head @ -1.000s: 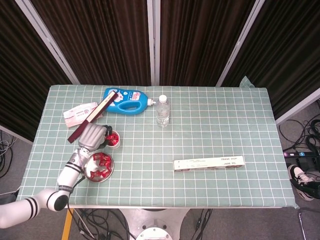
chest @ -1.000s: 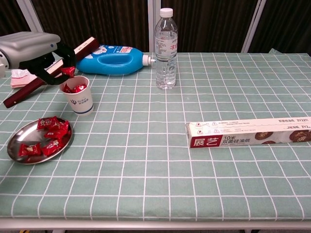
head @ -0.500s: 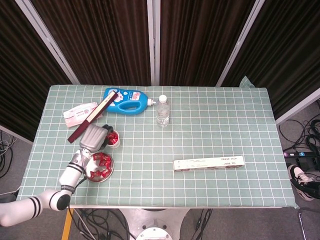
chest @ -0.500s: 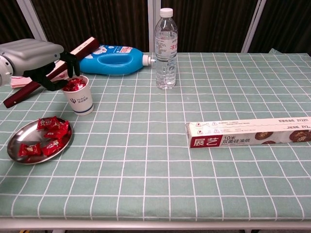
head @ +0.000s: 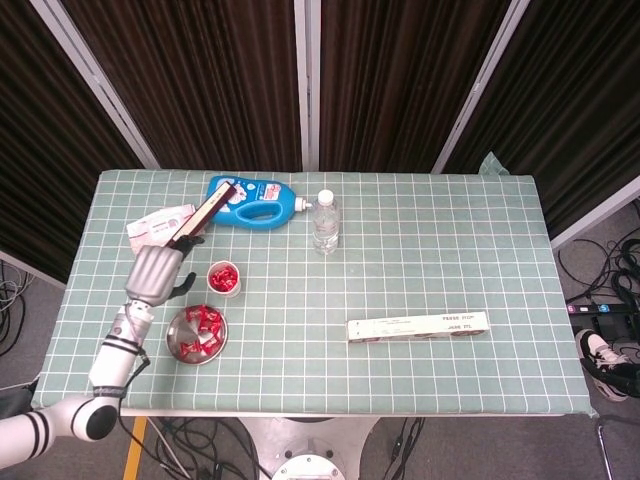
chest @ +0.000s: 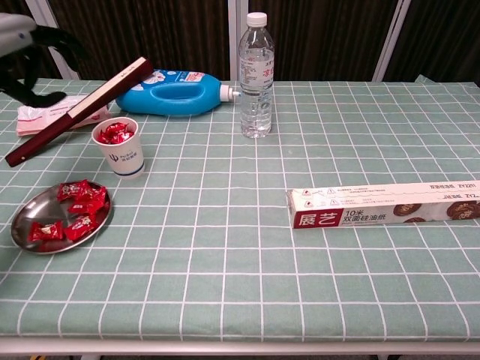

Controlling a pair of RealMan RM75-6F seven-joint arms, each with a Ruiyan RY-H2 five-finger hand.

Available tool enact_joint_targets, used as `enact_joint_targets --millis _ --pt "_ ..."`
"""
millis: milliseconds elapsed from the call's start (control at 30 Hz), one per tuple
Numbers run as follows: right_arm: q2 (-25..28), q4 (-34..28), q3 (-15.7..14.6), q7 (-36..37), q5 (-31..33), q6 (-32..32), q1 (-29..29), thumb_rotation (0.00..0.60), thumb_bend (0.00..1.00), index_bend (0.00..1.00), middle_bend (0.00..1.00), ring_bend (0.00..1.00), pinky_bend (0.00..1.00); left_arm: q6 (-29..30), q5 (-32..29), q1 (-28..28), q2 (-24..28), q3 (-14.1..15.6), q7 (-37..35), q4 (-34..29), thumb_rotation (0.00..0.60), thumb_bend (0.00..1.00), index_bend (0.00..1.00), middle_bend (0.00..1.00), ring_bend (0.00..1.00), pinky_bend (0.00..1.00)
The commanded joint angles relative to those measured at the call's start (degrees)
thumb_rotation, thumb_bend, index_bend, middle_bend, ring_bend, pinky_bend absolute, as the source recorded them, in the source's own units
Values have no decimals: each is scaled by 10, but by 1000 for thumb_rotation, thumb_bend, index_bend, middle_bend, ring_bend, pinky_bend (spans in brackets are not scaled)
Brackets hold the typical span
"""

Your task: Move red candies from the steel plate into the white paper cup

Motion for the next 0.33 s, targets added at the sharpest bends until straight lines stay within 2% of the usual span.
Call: enact_joint_targets --millis 33,67,100,167,233,333 --pt "-3 6 0 -1 1 -1 0 600 29 0 138 0 357 57 19 59 53 13 -56 -33 600 362 289 382 550 843" --pt "-5 8 0 -3 1 0 1 600 31 0 137 0 343 64 20 70 63 20 -62 -34 600 350 289 382 465 694" --pt "-8 12 0 -5 0 0 1 600 32 0 135 0 321 76 20 86 73 28 -67 -33 600 341 289 381 406 588" --pt "-13 17 -1 -6 -2 0 1 600 41 0 121 0 256 98 27 112 86 44 -77 -35 600 310 289 358 308 422" --pt "-21 26 -2 -4 -7 3 2 600 49 0 108 0 211 135 41 145 95 61 -87 -36 600 290 289 319 258 347" --pt "-35 41 -1 -3 -13 8 3 600 59 0 100 0 183 185 57 187 100 79 -93 -35 600 285 289 300 237 303"
